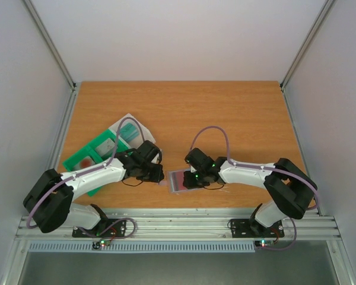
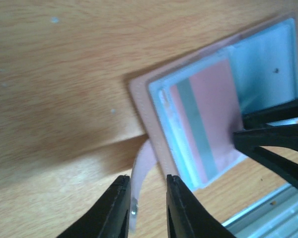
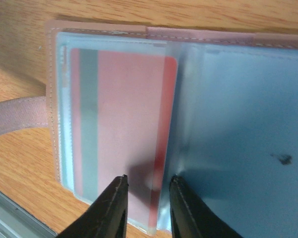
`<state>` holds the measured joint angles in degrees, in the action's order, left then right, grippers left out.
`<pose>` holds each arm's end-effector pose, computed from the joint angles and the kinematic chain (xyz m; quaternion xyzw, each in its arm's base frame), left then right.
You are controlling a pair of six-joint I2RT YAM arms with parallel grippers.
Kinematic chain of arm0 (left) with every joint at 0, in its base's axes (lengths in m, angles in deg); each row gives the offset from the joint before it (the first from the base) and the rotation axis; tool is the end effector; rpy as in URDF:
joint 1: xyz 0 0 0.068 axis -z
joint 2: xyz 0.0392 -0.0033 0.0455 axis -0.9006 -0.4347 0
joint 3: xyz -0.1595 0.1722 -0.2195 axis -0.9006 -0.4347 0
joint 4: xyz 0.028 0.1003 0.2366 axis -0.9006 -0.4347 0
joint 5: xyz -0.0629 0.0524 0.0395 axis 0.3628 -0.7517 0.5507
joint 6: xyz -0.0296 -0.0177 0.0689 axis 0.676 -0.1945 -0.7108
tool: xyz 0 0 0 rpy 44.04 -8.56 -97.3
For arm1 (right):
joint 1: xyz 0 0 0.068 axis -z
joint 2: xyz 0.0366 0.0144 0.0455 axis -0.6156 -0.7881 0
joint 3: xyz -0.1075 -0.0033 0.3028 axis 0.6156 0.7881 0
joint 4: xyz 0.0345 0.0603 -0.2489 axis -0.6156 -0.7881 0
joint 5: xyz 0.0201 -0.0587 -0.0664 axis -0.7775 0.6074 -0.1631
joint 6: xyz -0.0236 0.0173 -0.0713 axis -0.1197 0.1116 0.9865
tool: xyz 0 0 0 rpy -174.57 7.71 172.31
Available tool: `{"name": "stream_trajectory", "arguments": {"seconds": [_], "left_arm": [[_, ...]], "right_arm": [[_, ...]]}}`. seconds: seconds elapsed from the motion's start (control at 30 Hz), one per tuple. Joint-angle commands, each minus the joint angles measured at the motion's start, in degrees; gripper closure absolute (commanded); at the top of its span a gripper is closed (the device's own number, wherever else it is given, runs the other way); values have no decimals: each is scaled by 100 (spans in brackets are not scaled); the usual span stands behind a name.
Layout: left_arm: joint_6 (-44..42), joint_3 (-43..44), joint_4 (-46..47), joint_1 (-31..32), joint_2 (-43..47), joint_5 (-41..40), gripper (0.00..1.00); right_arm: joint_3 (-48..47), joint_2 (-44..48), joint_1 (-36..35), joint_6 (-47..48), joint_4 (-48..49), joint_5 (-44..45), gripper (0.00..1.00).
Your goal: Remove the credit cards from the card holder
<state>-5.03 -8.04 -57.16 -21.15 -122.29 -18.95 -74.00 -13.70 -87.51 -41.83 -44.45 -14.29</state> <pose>0.1696 -0.1782 0.2028 0.0990 0.9638 -0.2232 0.1068 0.1710 0.2239 0.1707 -0.3373 0.9089 0.2091 0.1282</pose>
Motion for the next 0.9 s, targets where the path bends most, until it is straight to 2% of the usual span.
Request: {"name": "stream_trajectory", "arguments": {"seconds": [0.0,0.1,0.27,0.5,0.67,0.87], "left_arm": [[258,234,-245,-25,401,-489,73],[408,299,-158,-28,590,-424,68],[482,326,235,-23,551,69,60],[985,-192,1484,-25,420,757,50],[1389,-656,2267,-22,351,809,42],[1546,-823,2558,-21,225,885,38]], "right_arm": [[199,404,-34,-156,74,82,81],[229,565,30,-70,61,110,82],[197,468,74,-95,80,21,89],[347,321,78,-91,188,77,94],[455,173,79,-119,281,190,97],[595,103,77,-220,414,171,98]]}}
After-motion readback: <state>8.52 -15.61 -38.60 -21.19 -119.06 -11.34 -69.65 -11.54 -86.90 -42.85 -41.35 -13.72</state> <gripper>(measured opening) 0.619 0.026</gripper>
